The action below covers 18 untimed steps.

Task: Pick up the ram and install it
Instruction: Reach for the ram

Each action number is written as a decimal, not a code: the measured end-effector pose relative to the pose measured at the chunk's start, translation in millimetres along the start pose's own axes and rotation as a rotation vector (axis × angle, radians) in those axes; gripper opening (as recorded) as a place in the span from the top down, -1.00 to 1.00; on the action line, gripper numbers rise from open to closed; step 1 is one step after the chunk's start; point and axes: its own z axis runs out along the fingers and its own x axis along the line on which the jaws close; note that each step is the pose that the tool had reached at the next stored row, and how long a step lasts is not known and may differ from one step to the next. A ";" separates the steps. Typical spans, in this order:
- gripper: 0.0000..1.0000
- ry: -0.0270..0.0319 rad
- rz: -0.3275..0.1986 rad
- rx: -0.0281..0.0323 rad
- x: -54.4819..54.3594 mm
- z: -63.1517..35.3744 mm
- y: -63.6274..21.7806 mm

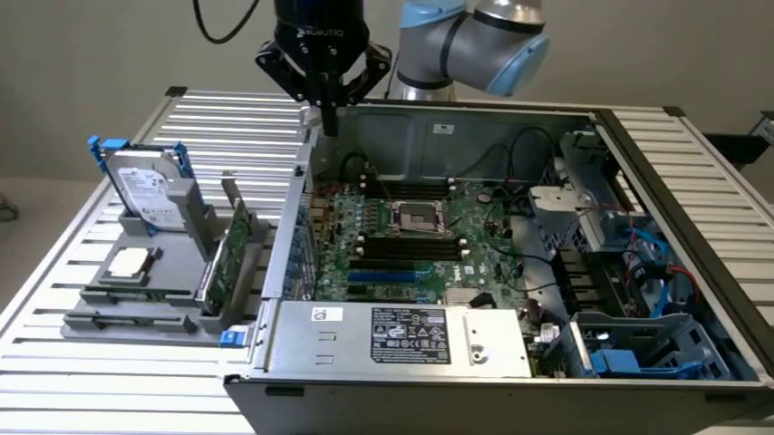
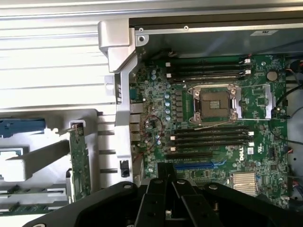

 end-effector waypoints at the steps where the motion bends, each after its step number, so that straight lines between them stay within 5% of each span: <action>1: 0.79 0.0000 0.000 0.0001 4.7 0.0 -0.4; 11: 0.79 0.0005 0.000 0.0000 50.1 0.5 -4.6; 18: 0.79 0.0118 0.001 0.0009 76.4 1.8 -10.8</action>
